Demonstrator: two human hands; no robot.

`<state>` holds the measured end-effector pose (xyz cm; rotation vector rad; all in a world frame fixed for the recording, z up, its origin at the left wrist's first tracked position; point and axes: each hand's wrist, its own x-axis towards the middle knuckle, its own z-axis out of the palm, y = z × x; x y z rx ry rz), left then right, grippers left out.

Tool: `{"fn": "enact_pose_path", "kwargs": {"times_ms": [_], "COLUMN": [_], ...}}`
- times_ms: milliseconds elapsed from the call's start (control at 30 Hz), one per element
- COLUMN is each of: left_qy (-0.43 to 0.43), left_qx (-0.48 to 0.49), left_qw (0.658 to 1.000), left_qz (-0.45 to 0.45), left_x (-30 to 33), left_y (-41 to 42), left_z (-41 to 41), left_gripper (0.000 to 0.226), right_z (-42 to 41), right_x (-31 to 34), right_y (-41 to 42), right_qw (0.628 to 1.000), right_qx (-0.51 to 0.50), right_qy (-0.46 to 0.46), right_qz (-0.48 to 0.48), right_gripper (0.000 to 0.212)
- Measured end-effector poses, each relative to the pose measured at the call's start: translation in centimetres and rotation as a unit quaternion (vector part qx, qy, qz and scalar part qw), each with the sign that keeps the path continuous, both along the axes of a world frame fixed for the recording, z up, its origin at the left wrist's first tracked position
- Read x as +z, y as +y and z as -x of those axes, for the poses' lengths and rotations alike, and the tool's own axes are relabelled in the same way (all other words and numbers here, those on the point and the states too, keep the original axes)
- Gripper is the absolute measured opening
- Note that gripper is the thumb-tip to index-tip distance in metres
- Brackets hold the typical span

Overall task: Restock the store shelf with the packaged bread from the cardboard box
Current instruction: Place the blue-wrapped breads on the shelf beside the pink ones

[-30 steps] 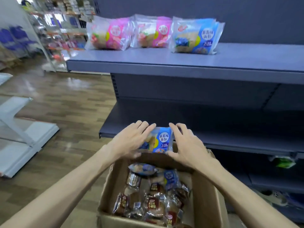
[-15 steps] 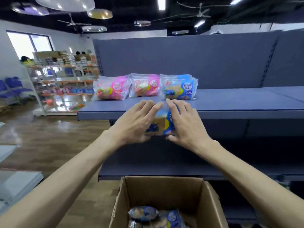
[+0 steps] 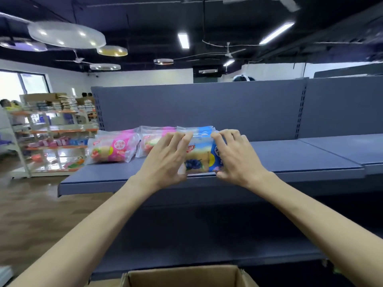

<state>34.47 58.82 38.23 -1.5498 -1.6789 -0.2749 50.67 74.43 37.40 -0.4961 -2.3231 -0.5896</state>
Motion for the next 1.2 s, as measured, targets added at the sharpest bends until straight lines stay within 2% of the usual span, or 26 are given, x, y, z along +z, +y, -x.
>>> {"fn": "enact_pose_path", "kwargs": {"times_ms": [200, 333, 433, 567, 833, 1200], "left_qy": [-0.017, -0.061, -0.085, -0.116, -0.098, -0.079], "left_qx": [-0.033, -0.027, -0.019, -0.011, 0.016, 0.051], "left_qw": [0.999, 0.997, 0.996, 0.992, 0.995, 0.996], "left_qz": [-0.025, -0.028, -0.031, -0.037, -0.017, 0.000], "left_x": [0.9, 1.0, 0.4, -1.1, -3.1, -3.3], "left_y": [6.0, 9.8, 12.6, 16.0, 22.5, 23.9], "left_z": [-1.1, -2.2, -3.0, -4.3, -6.7, -6.3], "left_gripper": [0.084, 0.099, 0.101, 0.086, 0.085, 0.066], "right_z": [-2.4, -3.7, -4.4, -4.9, -3.9, -0.1], "right_x": [2.0, 3.1, 3.5, 3.6, 2.9, 1.7], "right_y": [6.1, 10.6, 14.0, 17.7, 23.2, 27.1], "right_qw": [0.999, 0.998, 0.997, 0.995, 0.994, 0.994], "right_qx": [-0.044, -0.064, -0.078, -0.097, -0.095, -0.078], "right_qy": [-0.011, -0.015, -0.021, -0.035, -0.059, -0.076], "right_qz": [-0.005, -0.015, -0.018, -0.016, -0.004, 0.019], "right_gripper": [0.097, 0.096, 0.095, 0.095, 0.090, 0.077]}}
